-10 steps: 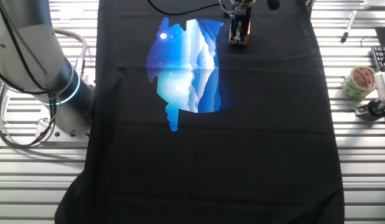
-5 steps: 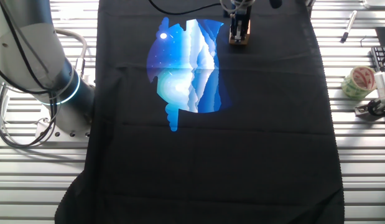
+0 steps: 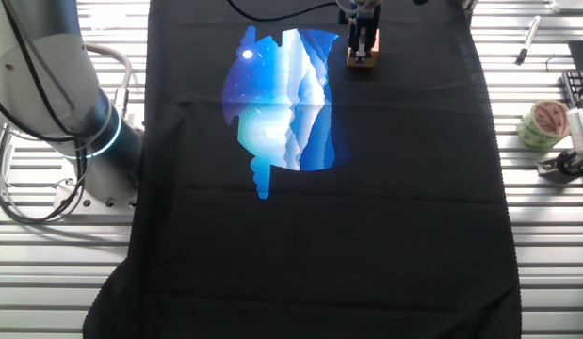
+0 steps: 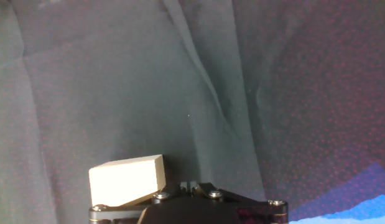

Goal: Approach and touch the side of the small block

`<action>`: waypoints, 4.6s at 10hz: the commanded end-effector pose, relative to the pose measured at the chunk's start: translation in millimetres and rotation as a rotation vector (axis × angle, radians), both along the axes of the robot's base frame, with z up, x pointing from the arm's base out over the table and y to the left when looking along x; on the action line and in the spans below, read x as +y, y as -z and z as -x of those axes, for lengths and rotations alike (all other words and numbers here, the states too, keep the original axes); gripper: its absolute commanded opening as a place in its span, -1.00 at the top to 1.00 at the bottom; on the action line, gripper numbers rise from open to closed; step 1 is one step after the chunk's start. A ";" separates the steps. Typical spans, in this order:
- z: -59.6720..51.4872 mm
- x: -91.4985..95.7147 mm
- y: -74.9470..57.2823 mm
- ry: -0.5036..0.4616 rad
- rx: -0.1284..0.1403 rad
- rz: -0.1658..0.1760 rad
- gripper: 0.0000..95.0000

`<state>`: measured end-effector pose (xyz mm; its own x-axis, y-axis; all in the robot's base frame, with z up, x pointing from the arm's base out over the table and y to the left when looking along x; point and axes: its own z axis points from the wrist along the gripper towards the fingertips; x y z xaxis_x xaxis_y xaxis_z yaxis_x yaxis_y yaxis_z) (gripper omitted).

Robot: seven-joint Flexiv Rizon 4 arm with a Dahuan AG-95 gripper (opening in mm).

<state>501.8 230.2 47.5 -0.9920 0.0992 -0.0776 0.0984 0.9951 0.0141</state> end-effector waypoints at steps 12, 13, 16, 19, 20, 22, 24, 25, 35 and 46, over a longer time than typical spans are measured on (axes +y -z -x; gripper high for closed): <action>1.1 4.4 1.0 0.003 -0.001 0.009 1.00; 1.3 5.2 1.2 0.004 -0.002 0.010 1.00; 1.4 5.3 1.2 0.003 -0.002 0.007 1.00; 1.2 4.7 1.1 0.006 -0.005 0.008 1.00; 0.8 3.4 0.8 0.005 -0.007 0.007 1.00; -0.7 -2.0 -0.7 -0.003 -0.005 0.002 1.00; -2.7 -13.2 -3.2 -0.026 0.000 -0.003 1.00; -3.0 -15.0 -3.8 -0.029 0.000 -0.001 1.00; -5.4 -14.6 -19.8 -0.024 0.020 -0.004 1.00; -5.6 -14.6 -20.3 -0.058 0.013 -0.001 0.20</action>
<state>507.0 215.4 68.6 -0.9969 0.0436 -0.0660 0.0428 0.9990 0.0146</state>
